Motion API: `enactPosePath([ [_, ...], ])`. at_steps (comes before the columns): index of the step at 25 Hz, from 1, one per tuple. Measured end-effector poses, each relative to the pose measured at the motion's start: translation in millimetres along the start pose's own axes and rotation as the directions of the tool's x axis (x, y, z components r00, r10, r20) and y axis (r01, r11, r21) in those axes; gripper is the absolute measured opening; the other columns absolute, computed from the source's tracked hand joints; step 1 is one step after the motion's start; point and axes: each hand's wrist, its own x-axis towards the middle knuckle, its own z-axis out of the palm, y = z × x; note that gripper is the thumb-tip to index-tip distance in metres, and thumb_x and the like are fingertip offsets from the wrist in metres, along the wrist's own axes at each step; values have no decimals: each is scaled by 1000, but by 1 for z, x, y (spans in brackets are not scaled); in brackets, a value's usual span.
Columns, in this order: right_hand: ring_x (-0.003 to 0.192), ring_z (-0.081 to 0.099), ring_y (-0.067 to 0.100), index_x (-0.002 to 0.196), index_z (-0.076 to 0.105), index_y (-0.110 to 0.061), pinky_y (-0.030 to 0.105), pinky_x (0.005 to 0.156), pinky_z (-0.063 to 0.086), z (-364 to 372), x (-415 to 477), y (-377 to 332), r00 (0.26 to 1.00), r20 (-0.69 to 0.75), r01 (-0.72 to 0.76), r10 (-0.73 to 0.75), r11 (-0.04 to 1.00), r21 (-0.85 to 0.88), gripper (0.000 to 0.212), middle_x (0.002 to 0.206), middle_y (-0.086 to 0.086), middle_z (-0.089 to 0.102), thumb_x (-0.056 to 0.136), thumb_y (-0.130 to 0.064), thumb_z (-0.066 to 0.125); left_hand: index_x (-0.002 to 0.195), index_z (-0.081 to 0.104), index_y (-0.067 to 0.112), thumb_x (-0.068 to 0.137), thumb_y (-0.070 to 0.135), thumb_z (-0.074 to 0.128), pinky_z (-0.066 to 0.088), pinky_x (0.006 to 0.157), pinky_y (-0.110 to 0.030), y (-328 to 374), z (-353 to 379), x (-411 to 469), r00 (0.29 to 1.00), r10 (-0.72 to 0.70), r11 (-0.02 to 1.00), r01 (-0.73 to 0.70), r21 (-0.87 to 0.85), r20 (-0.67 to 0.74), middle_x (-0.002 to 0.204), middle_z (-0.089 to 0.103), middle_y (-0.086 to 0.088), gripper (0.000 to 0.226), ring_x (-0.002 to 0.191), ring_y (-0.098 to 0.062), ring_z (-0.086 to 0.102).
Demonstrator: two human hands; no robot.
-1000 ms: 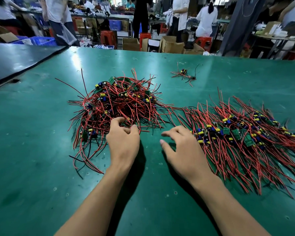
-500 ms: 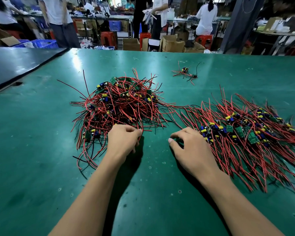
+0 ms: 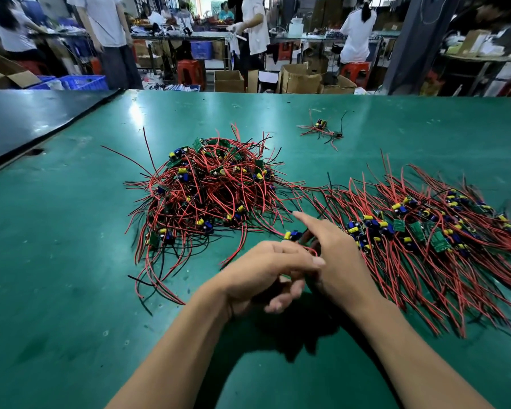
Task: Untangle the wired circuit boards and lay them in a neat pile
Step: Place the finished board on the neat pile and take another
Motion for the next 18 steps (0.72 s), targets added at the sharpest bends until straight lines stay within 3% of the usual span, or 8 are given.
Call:
enactPosePath([
  [3, 89, 62, 5, 118, 74, -17, 26, 89, 50, 6, 1, -2, 994, -98, -19, 40, 977, 214, 26, 100, -4, 71, 92, -22, 72, 92, 56, 2, 87, 30, 69, 33, 34, -15, -3, 3, -1, 989, 4, 1000, -1, -17, 148, 56, 59, -3, 32, 32, -10, 47],
  [5, 81, 68, 7, 102, 77, -19, 25, 80, 55, 5, 5, -5, 976, -100, -124, 195, 868, 481, 12, 89, -6, 75, 92, -17, 72, 90, 61, 3, 87, 32, 71, 38, 39, -17, -3, -1, -3, 981, 16, 999, -8, -40, 194, 64, 64, -4, 30, 39, -12, 53],
  [8, 61, 65, 13, 89, 77, -18, 22, 58, 54, -8, 14, -7, 927, -37, -174, 374, 514, 840, 8, 78, 0, 74, 85, -12, 75, 91, 69, 7, 88, 17, 69, 46, 43, -21, -5, -2, -1, 996, -7, 999, 10, -40, 87, 71, 67, -9, 10, 44, -16, 59],
  [10, 55, 61, 12, 83, 78, -18, 21, 52, 51, -20, 15, -5, 928, 96, -180, 360, 211, 961, 9, 79, 3, 72, 75, -16, 77, 96, 65, 3, 92, 11, 62, 50, 44, -23, -6, 1, 6, 996, -31, 991, 20, -131, -81, 70, 67, -12, 9, 46, -18, 61],
  [11, 53, 59, 11, 83, 78, -18, 20, 50, 49, -25, 15, -3, 938, 174, -216, 299, 113, 970, 12, 79, 3, 71, 71, -15, 79, 96, 62, 3, 95, 16, 58, 51, 44, -24, -5, 2, 10, 989, -40, 983, 13, -186, -143, 69, 66, -11, 14, 47, -18, 62],
  [13, 51, 53, 10, 86, 79, -18, 17, 46, 43, -27, 12, -4, 937, 314, -335, 151, 138, 932, 19, 77, 3, 69, 68, -15, 83, 91, 60, 6, 97, 37, 51, 51, 43, -24, -1, -1, 11, 982, -58, 963, 7, -271, -179, 65, 64, -9, 33, 47, -19, 62],
  [15, 55, 50, 13, 90, 79, -20, 17, 48, 38, -23, 9, -7, 913, 398, -407, 92, 293, 865, 25, 75, 3, 67, 65, -21, 84, 89, 60, 8, 93, 55, 48, 51, 42, -24, 1, -7, 9, 990, -40, 955, -3, -295, -138, 66, 64, -9, 48, 47, -19, 63],
  [18, 59, 53, 14, 104, 76, -19, 19, 53, 42, -17, 9, -7, 928, 337, -371, 156, 401, 837, 39, 68, -2, 60, 67, -20, 87, 109, 62, -1, 83, 51, 61, 54, 49, -25, -1, -8, 7, 988, 7, 976, -40, -212, -157, 76, 69, -10, 58, 54, -19, 65],
])
